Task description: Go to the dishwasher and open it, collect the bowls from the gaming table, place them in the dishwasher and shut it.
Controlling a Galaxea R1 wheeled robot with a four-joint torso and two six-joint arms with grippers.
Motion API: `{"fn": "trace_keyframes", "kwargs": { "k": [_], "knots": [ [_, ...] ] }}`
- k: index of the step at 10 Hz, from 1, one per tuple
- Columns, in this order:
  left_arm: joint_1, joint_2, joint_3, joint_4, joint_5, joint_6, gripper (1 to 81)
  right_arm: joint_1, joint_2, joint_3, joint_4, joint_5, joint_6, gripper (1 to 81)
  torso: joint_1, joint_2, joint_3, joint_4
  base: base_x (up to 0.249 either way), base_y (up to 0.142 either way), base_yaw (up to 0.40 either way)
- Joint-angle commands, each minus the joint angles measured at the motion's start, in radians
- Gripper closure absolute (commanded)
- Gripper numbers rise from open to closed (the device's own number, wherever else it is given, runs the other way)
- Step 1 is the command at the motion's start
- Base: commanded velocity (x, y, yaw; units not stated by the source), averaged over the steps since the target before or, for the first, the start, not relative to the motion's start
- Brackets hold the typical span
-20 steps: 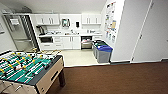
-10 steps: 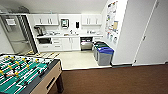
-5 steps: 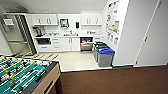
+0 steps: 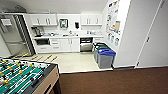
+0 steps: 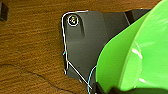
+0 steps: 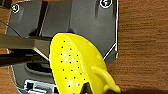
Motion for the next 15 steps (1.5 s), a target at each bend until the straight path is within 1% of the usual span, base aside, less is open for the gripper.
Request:
{"fn": "trace_keyframes", "kwargs": {
  "k": [1,8,15],
  "knots": [
    [-0.037,-0.017,-0.007,-0.002,0.041,0.000,81.1,0.030,-0.011,-0.006,-0.007,-0.047,-0.003,81.1,0.000,0.000,0.000,0.000,0.133,0.060,0.000],
    [-0.037,-0.014,-0.007,-0.002,0.041,0.000,81.1,0.025,-0.013,-0.006,-0.007,-0.045,-0.003,81.1,0.000,0.000,0.000,0.000,0.133,0.061,0.000],
    [-0.037,-0.013,-0.007,-0.001,0.041,0.000,81.1,0.025,-0.015,-0.006,-0.007,-0.045,-0.003,81.1,0.000,0.000,0.000,0.000,0.128,0.000,0.000]
  ]
}}
